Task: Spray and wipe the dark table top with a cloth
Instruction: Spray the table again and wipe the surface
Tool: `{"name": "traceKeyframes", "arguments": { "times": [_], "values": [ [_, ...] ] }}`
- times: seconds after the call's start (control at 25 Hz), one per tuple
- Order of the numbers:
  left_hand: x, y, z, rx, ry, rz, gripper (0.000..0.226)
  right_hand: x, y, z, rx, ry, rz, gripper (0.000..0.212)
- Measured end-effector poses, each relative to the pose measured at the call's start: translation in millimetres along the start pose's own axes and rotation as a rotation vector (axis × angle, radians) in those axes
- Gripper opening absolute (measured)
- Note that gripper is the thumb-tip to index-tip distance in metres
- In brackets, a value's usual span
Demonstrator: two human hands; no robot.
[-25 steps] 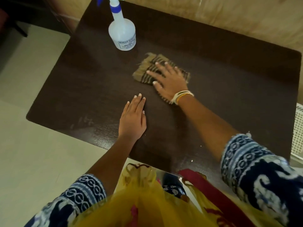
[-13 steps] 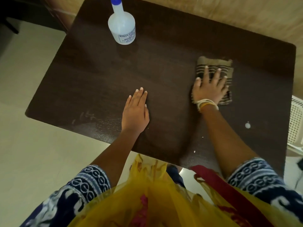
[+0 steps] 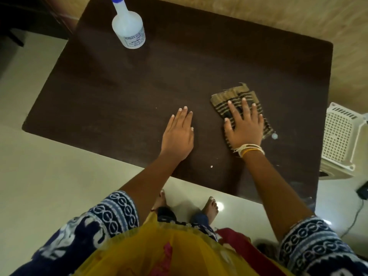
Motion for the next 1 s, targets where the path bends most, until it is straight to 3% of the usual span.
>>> {"name": "traceKeyframes", "arguments": {
  "times": [0.2, 0.28, 0.4, 0.48, 0.56, 0.68, 0.88, 1.0],
  "values": [
    [28, 80, -42, 0.043, -0.021, -0.026, 0.054, 32, 157, 24, -0.009, 0.003, -0.286, 0.063],
    [39, 86, -50, 0.017, 0.005, 0.006, 0.055, 37, 171, 26, -0.021, -0.006, -0.315, 0.063],
    [40, 84, -50, -0.005, 0.025, 0.014, 0.055, 47, 138, 20, -0.064, -0.014, -0.364, 0.063],
    [39, 84, -49, -0.003, 0.034, 0.016, 0.055, 67, 87, 12, -0.055, -0.014, -0.218, 0.062],
    [39, 85, -48, 0.010, 0.051, 0.011, 0.054, 98, 37, -2, -0.007, -0.057, 0.054, 0.060],
    [40, 84, -50, -0.011, 0.040, 0.006, 0.054, 113, 40, -4, 0.032, -0.134, 0.328, 0.060],
    [42, 79, -50, -0.053, -0.010, 0.012, 0.055, 76, 161, 21, -0.024, -0.003, -0.093, 0.061],
    [54, 70, -46, -0.049, -0.017, -0.005, 0.055, 80, 165, 20, -0.060, 0.024, -0.275, 0.062]
  ]
}}
Point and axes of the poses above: each hand's wrist, its own x-axis away from the middle knuckle, its own z-axis out of the back of the hand, y = z × x, the point moved 9 cm from there along -x, towards the middle knuckle, and after that the axes turned 8 degrees about z, right-handed, at the moved point
